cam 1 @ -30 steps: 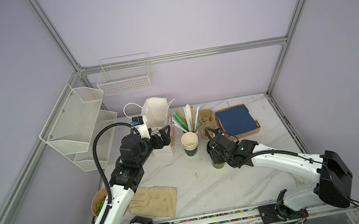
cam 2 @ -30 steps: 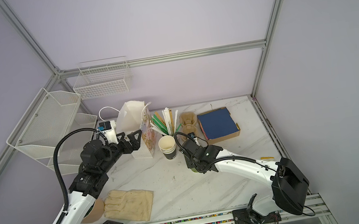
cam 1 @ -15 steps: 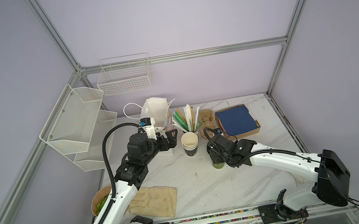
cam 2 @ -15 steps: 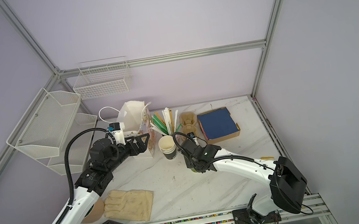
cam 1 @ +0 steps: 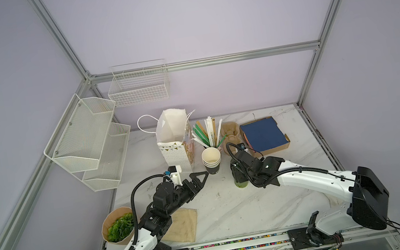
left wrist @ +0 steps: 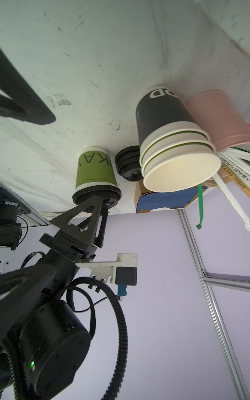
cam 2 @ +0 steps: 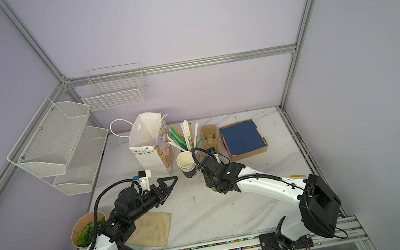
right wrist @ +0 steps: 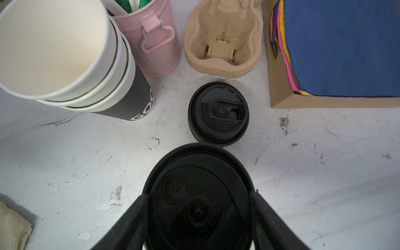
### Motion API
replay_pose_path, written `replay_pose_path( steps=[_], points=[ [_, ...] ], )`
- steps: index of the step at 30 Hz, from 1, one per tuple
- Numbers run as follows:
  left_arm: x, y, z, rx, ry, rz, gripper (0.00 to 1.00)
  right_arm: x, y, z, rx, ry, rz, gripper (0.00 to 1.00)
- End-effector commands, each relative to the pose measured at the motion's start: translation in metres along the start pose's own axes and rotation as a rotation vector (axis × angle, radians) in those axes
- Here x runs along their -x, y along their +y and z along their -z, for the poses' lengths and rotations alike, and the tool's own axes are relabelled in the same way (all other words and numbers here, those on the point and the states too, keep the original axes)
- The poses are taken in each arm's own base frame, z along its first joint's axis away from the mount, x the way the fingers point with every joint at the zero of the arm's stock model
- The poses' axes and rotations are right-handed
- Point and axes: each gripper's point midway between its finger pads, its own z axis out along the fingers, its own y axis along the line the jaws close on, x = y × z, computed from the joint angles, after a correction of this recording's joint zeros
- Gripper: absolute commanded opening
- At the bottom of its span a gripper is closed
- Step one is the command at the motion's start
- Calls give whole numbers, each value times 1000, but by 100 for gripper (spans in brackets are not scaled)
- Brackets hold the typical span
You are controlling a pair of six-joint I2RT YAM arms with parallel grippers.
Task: Pack a coffee takeout order
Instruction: Close the lid on the coffee cup.
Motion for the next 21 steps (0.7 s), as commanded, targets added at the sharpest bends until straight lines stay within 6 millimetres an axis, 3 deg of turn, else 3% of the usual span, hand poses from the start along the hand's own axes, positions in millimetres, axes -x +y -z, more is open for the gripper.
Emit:
replay_pose_path(
  steps=[1, 8, 14, 21],
  points=[
    [-10, -2, -4, -58, -11, 116, 100, -84, -3, -27, -11, 302, 37, 61],
    [-48, 15, -31, -28, 78, 174, 100, -84, 0, -26, -12, 300, 41, 61],
    [-78, 16, -62, -48, 169, 220, 100, -85, 3, -27, -8, 300, 39, 61],
    [-96, 11, -91, -76, 217, 231, 100, -87, 7, -26, 1, 302, 41, 61]
  ],
)
